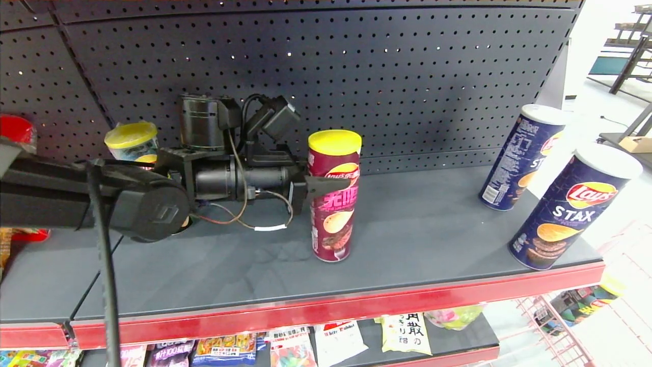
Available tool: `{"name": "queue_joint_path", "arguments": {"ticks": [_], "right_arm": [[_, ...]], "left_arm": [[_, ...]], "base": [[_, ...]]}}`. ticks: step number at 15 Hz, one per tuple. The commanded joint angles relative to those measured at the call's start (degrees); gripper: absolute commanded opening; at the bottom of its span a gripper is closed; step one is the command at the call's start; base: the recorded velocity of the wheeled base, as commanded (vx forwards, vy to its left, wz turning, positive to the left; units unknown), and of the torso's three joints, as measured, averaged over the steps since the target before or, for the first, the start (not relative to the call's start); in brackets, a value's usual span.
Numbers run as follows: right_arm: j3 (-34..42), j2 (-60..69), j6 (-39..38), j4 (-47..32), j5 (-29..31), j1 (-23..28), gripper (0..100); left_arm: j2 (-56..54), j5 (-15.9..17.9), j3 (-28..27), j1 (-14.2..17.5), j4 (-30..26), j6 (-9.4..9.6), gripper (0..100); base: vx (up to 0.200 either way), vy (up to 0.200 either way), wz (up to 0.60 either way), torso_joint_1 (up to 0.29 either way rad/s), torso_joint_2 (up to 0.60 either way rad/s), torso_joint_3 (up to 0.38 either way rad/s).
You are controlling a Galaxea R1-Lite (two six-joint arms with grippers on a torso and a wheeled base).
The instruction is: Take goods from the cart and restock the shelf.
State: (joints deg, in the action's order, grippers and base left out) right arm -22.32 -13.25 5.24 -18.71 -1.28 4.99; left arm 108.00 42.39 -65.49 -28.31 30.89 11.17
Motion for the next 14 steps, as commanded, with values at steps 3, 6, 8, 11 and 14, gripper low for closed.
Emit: {"name": "queue_joint_path", "arguments": {"ticks": [3, 6, 8, 11, 14], "right_arm": [[-0.2, -0.4, 0.0, 0.1, 0.0, -0.1, 0], [-0.3, -0.2, 0.0, 0.1, 0.0, 0.0, 0], [-0.4, -0.1, 0.0, 0.1, 0.0, -0.1, 0], [-0.4, 0.0, 0.0, 0.1, 0.0, -0.1, 0], [-0.5, -0.2, 0.0, 0.1, 0.0, -0.1, 0]], "left_arm": [[-3.6, 3.1, 8.4, -0.3, 5.9, 2.10, 0], [-3.4, 5.7, 9.9, -0.5, 7.8, 2.02, 0], [-3.1, 6.8, 10.0, -0.5, 7.8, 2.10, 0], [-3.1, 8.2, 10.3, -0.5, 7.9, 2.10, 0], [-2.4, 8.3, 10.4, -0.4, 8.2, 2.54, 0]], "base": [[0.000, 0.000, 0.00, 0.000, 0.00, 0.000], [0.000, 0.000, 0.00, 0.000, 0.00, 0.000], [0.000, 0.000, 0.00, 0.000, 0.00, 0.000], [0.000, 0.000, 0.00, 0.000, 0.00, 0.000], [0.000, 0.000, 0.00, 0.000, 0.00, 0.000]]}}
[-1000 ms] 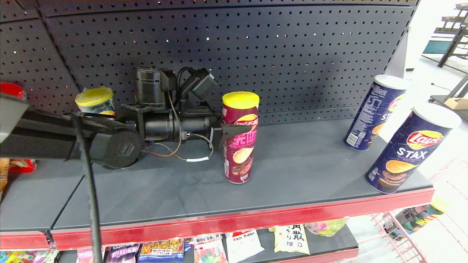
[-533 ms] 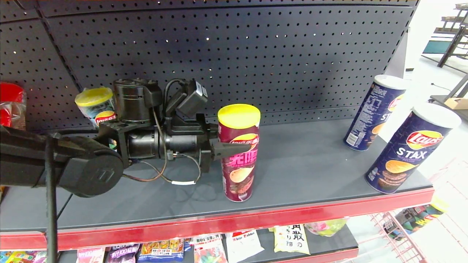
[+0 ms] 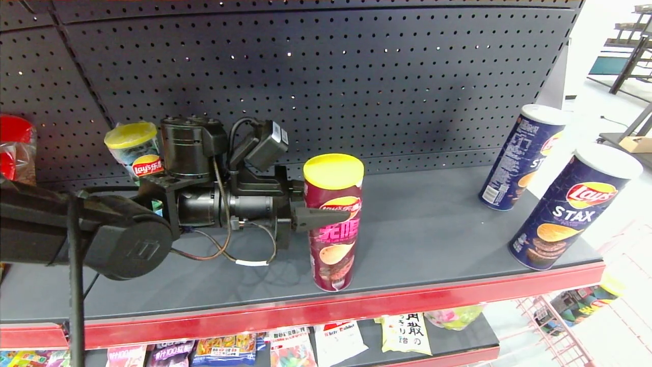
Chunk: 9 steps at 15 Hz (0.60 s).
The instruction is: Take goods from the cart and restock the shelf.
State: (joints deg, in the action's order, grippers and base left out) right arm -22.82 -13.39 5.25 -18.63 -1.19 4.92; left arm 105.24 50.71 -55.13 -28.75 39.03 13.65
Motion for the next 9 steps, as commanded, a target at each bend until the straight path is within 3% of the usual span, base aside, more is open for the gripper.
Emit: {"name": "queue_joint_path", "arguments": {"ticks": [1, 4, 9], "right_arm": [[0.0, -0.1, 0.1, 0.0, 0.0, 0.0, 0], [0.0, -0.2, 0.1, 0.0, 0.0, 0.0, 0], [0.2, -0.2, 0.1, 0.0, 0.0, 0.1, 0]], "left_arm": [[0.6, 0.1, 0.1, 0.0, 0.2, 0.32, 0], [2.2, 0.1, 0.6, 0.2, 3.1, 1.29, 0], [2.1, 0.2, 1.2, -0.1, 5.3, 0.41, 0]], "base": [[0.000, 0.000, 0.00, 0.000, 0.00, 0.000], [0.000, 0.000, 0.00, 0.000, 0.00, 0.000], [0.000, 0.000, 0.00, 0.000, 0.00, 0.000]]}}
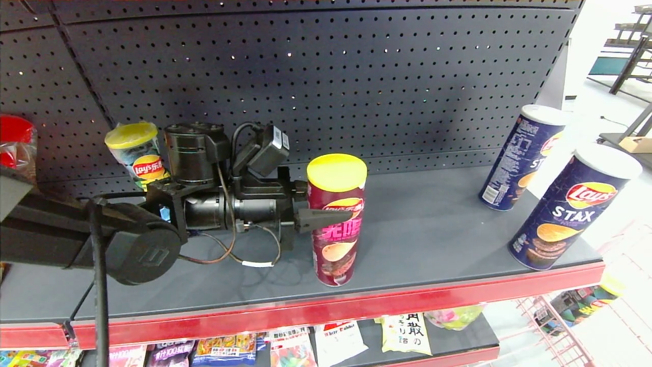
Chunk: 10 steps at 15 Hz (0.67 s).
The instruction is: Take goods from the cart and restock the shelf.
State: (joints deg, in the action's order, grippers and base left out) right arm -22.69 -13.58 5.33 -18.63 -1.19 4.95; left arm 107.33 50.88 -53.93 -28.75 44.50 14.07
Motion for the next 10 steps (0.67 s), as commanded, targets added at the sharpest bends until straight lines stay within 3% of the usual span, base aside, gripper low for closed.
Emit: {"name": "queue_joint_path", "arguments": {"ticks": [1, 4, 10], "right_arm": [[0.1, 0.1, 0.0, 0.0, 0.0, 0.0, 0], [0.2, 0.0, 0.0, 0.0, 0.0, 0.1, 0], [0.2, 0.0, 0.0, 0.0, 0.1, 0.1, 0]], "left_arm": [[-0.4, 0.0, 0.1, -0.2, -0.2, -0.44, 0], [-1.6, 0.0, 1.5, -1.0, -0.1, -2.55, 0], [-1.8, 0.0, 2.1, -1.3, -0.1, -2.73, 0]], "base": [[0.000, 0.000, 0.00, 0.000, 0.00, 0.000], [0.000, 0.000, 0.00, 0.000, 0.00, 0.000], [0.000, 0.000, 0.00, 0.000, 0.00, 0.000]]}}
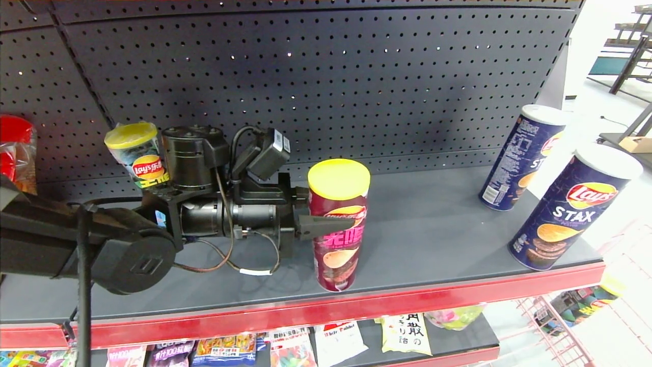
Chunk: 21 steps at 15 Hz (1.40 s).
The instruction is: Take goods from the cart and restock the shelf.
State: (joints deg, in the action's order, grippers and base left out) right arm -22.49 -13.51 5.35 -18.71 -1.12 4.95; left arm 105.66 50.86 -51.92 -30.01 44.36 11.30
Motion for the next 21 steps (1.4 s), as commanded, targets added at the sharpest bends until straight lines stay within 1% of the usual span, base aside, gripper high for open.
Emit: {"name": "queue_joint_path", "arguments": {"ticks": [1, 5, 6, 8, 10, 11, 12, 13, 14, 16, 17, 18, 19, 20, 21], "right_arm": [[0.0, 0.0, 0.0, 0.0, 0.0, 0.0, 0], [0.0, -0.1, 0.0, 0.1, -0.1, 0.0, 0], [0.0, -0.1, 0.0, 0.1, -0.1, 0.0, 0], [-0.1, -0.5, 0.0, 0.1, -0.3, 0.0, 0], [-0.6, -1.7, 0.1, 0.1, -0.7, -0.4, 0], [-1.7, -3.5, 0.2, 0.2, -1.8, -1.9, 0], [-3.7, -6.2, 0.7, 0.2, -2.0, -3.7, 0], [-5.3, -8.6, 1.3, 0.3, -2.5, -5.5, 0], [-8.4, -12.9, 2.1, 0.3, -3.8, -8.9, 0], [-13.3, -20.7, 2.4, 1.1, -5.1, -15.2, 0], [-14.4, -24.7, 2.3, 3.4, -5.2, -18.3, 0], [-15.1, -30.6, 1.5, 9.0, -5.2, -20.2, 0], [-15.3, -33.4, 1.2, 12.9, -5.2, -20.4, 0], [-16.3, -41.6, 1.2, 22.8, -5.4, -20.7, 0], [-17.8, -45.7, 1.2, 26.3, -5.4, -21.6, 0]], "left_arm": [[-0.1, 0.0, 0.2, -0.1, 0.0, 0.04, 0], [0.0, -0.5, 0.2, 0.0, 0.1, 0.13, 0], [0.0, -0.6, 0.2, 0.0, 0.1, -0.05, 100], [-0.3, -0.6, 0.5, 0.0, 0.0, -0.05, 100], [-1.3, -0.9, 2.3, 0.3, 0.0, -0.05, 100], [-2.8, -1.9, 4.3, 0.7, 0.0, 0.04, 100], [-4.4, -4.0, 6.3, 1.6, 0.0, 0.04, 100], [-5.8, -5.2, 7.9, 2.3, 0.0, -0.05, 100], [-8.4, -6.2, 10.7, 3.7, 0.0, -0.05, 100], [-13.5, -7.0, 16.4, 5.6, -0.1, 0.21, 100], [-16.4, -8.8, 19.5, 6.4, -0.3, 0.30, 100], [-19.6, -11.7, 22.7, 6.5, -0.5, 0.30, 100], [-20.9, -12.7, 24.2, 6.5, -0.5, 0.30, 100], [-23.7, -14.3, 27.7, 6.4, -0.4, 0.30, 100], [-24.9, -15.4, 29.2, 6.4, -0.3, 0.39, 100]], "base": [[0.000, 0.000, 0.00, 0.000, 0.00, 0.000], [0.000, 0.000, 0.00, 0.000, 0.00, 0.000], [0.000, 0.000, 0.00, 0.000, 0.00, 0.000], [0.000, 0.000, 0.00, 0.000, 0.00, 0.000], [0.000, 0.000, 0.00, 0.000, 0.00, 0.000], [0.000, 0.000, 0.00, 0.000, 0.00, 0.000], [0.000, 0.000, 0.00, 0.000, 0.00, 0.000], [0.000, 0.000, 0.00, 0.000, 0.00, 0.000], [0.000, 0.000, 0.00, 0.000, 0.00, 0.000], [0.000, 0.000, 0.00, 0.000, 0.00, 0.000], [0.000, 0.000, 0.00, 0.000, 0.00, 0.000], [0.000, 0.000, 0.00, 0.000, 0.00, 0.000], [0.000, 0.000, 0.00, 0.000, 0.00, 0.000], [0.000, 0.000, 0.00, 0.000, 0.00, 0.000], [0.000, 0.000, 0.00, 0.000, 0.00, 0.000]]}}
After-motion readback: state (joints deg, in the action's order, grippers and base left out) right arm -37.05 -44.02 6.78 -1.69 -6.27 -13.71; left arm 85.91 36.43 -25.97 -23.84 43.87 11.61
